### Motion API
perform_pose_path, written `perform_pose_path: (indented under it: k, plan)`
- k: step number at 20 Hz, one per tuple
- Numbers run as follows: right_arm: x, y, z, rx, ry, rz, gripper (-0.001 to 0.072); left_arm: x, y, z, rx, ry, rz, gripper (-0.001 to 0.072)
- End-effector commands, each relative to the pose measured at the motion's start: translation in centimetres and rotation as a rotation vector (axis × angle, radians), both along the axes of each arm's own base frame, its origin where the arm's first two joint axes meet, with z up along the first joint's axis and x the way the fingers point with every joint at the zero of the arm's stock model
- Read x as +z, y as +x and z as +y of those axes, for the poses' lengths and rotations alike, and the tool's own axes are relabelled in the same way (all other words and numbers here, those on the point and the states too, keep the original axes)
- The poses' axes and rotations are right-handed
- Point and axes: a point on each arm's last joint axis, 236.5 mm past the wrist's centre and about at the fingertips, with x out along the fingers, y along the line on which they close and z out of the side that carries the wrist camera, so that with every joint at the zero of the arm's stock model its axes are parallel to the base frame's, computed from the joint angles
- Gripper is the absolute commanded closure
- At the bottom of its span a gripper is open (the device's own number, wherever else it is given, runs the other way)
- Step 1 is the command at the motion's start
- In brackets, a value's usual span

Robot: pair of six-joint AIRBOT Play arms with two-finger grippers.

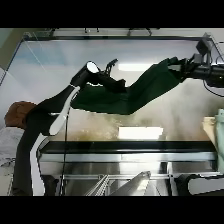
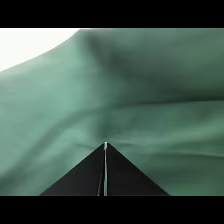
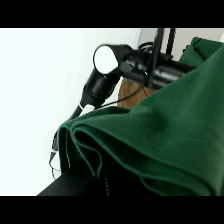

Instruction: Fold the shirts.

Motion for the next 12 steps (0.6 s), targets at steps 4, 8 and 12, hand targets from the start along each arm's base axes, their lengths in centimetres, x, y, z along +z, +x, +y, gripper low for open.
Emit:
perform_pose_path:
  k: [4, 8, 12]
  plan:
    - [-2.9, 3.6, 15.4, -0.104, -0.2, -0.22, 0.0697, 35.3, -1.9, 16.0, -0.135, -1.161, -0.152, 0.0685]
    - [-9.1, 4.3, 27.7, -0.217, -0.43, -0.38, 0.0698, 40.4, -6.0, 23.2, -0.185, -1.101, -0.366, 0.0685]
    - [-13.4, 0.8, 36.8, -0.015, -0.367, -0.393, 0.0109, 41.6, -8.1, 23.0, -0.172, -1.046, -0.382, 0.0684]
